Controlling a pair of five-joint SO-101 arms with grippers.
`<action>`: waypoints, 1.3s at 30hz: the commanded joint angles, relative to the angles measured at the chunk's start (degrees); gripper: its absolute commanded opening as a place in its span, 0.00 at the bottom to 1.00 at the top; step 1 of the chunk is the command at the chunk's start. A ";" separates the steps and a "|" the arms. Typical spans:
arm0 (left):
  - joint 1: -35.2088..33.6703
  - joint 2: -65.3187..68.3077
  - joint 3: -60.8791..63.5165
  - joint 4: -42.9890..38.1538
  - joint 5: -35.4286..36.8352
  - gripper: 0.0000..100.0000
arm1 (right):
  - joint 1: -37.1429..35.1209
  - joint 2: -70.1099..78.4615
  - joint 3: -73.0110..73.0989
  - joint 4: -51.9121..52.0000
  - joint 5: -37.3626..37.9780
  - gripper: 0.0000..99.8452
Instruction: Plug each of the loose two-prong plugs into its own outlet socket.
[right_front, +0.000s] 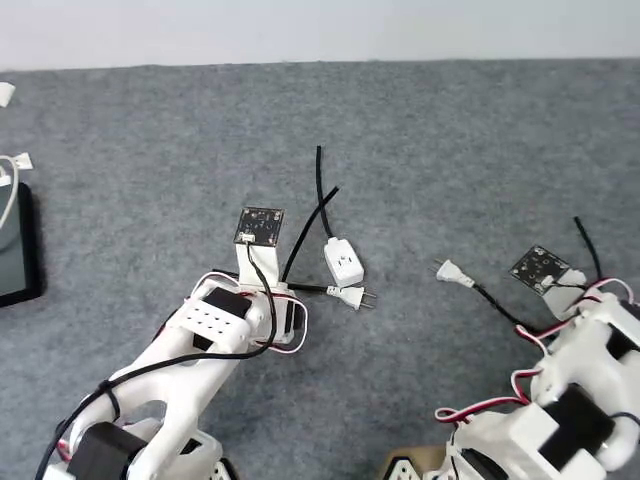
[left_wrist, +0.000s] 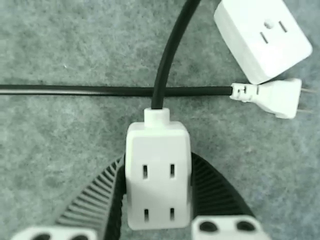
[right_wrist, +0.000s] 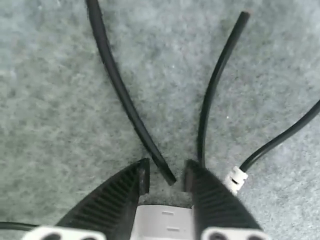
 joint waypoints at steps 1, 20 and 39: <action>-0.44 -1.49 -0.40 -1.41 -0.53 0.02 | 0.40 -2.42 -0.18 -0.75 1.14 0.14; -0.44 -1.41 -0.40 -1.32 -0.53 0.02 | 1.45 0.13 -0.18 -1.19 1.32 0.03; -0.44 -1.41 -0.40 -1.32 -0.53 0.02 | 1.36 3.03 -0.26 -0.66 2.20 0.01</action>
